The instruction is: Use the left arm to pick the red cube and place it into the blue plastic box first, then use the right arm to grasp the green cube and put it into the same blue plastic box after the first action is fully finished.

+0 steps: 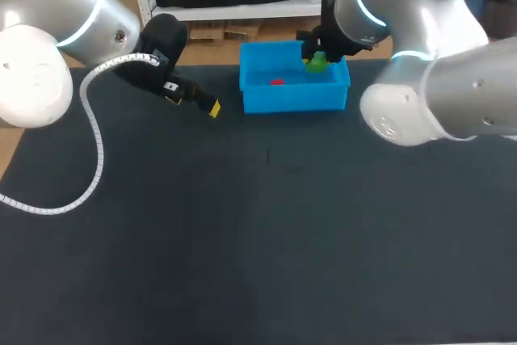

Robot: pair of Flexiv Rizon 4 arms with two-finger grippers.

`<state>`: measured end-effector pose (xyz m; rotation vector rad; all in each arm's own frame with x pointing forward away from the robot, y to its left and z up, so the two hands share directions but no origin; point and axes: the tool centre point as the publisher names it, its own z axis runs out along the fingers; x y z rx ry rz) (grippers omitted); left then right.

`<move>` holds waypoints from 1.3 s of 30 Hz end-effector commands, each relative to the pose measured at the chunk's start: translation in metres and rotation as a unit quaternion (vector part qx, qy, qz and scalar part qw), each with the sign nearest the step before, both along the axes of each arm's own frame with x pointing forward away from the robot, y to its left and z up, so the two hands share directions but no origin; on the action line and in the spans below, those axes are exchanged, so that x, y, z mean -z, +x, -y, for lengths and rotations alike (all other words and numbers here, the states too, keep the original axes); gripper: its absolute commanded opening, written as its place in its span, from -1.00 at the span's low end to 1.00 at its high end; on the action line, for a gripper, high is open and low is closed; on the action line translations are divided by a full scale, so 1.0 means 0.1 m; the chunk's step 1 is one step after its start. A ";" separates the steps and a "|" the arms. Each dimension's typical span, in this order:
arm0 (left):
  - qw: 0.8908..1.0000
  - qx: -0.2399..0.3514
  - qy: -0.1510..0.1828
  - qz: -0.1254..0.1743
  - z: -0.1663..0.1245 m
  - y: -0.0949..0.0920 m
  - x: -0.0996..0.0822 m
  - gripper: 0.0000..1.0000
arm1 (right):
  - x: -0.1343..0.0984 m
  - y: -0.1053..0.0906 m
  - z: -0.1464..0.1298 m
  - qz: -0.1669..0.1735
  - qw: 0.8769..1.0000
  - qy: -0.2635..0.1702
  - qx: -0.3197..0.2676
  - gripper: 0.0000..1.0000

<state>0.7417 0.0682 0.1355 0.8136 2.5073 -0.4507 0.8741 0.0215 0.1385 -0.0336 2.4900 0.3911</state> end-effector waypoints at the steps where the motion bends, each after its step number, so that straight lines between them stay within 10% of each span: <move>1: 1.000 0.002 -0.002 0.001 -0.01 0.00 0.00 1.00 | 0.16 0.46 -0.09 -0.031 0.999 -0.003 -0.009 -1.00; 14: 1.000 0.002 -0.002 0.001 -0.01 0.00 0.00 1.00 | 0.46 0.98 -0.13 -0.076 0.996 -0.040 -0.032 -1.00; 38: 1.000 0.002 -0.002 0.001 -0.01 0.00 0.00 1.00 | 0.79 1.11 -0.06 -0.150 0.986 -0.066 -0.033 -1.00; 39: 1.000 0.002 -0.002 0.001 -0.01 0.00 0.00 1.00 | 0.80 1.11 -0.04 -0.152 0.986 -0.068 -0.031 -0.32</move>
